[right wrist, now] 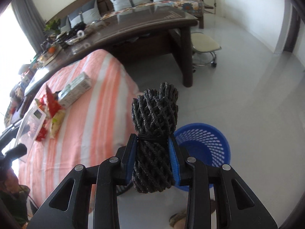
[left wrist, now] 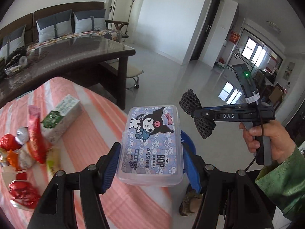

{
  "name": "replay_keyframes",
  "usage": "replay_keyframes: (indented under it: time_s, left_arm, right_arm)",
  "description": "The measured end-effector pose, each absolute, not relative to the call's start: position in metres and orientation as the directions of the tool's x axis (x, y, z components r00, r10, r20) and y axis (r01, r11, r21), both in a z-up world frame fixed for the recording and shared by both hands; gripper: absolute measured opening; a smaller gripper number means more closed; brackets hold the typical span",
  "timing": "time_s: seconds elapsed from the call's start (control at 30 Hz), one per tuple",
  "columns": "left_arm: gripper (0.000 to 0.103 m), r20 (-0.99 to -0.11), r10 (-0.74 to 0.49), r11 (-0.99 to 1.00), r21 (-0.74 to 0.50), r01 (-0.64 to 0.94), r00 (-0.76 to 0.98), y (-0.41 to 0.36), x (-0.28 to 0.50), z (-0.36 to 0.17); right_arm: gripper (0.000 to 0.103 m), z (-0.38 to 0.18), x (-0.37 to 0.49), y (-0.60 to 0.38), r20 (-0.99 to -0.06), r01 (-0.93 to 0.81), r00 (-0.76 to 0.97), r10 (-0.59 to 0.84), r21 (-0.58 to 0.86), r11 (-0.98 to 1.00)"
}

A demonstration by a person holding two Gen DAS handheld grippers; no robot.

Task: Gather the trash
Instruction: 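Carry the box and net to the blue wastebasket and open both tools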

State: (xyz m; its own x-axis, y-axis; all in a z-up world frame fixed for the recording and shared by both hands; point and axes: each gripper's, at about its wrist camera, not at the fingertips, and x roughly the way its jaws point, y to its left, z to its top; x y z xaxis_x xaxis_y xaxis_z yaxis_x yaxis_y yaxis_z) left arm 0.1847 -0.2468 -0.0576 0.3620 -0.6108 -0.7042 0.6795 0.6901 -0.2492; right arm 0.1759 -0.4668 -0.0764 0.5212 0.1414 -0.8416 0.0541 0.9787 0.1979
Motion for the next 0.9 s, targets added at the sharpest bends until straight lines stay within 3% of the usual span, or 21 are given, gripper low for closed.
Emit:
replay_keyframes:
  time_s: [0.33, 0.7, 0.87, 0.9]
  left_arm:
    - [0.064, -0.783, -0.574, 0.671, -0.282, 0.686, 0.240, -0.397, 0.212, -0.144]
    - [0.064, -0.826, -0.517, 0.677, -0.234, 0.698, 0.225, -0.449, 0.222, -0.207]
    - [0.065, -0.841, -0.492, 0.678, -0.207, 0.705, 0.226, -0.460, 0.219, -0.225]
    - [0.068, -0.843, -0.489, 0.679, -0.205, 0.705, 0.226, -0.461, 0.222, -0.228]
  right_arm:
    - [0.033, -0.145, 0.192, -0.560, -0.881, 0.200, 0.463, 0.098, 0.212, 0.957]
    - [0.034, -0.196, 0.201, -0.616, -0.880, 0.291, 0.443, 0.174, 0.324, 0.900]
    - [0.037, -0.207, 0.201, -0.626, -0.877, 0.319, 0.447, 0.176, 0.340, 0.885]
    - [0.042, -0.210, 0.203, -0.629, -0.877, 0.321, 0.446, 0.180, 0.344, 0.882]
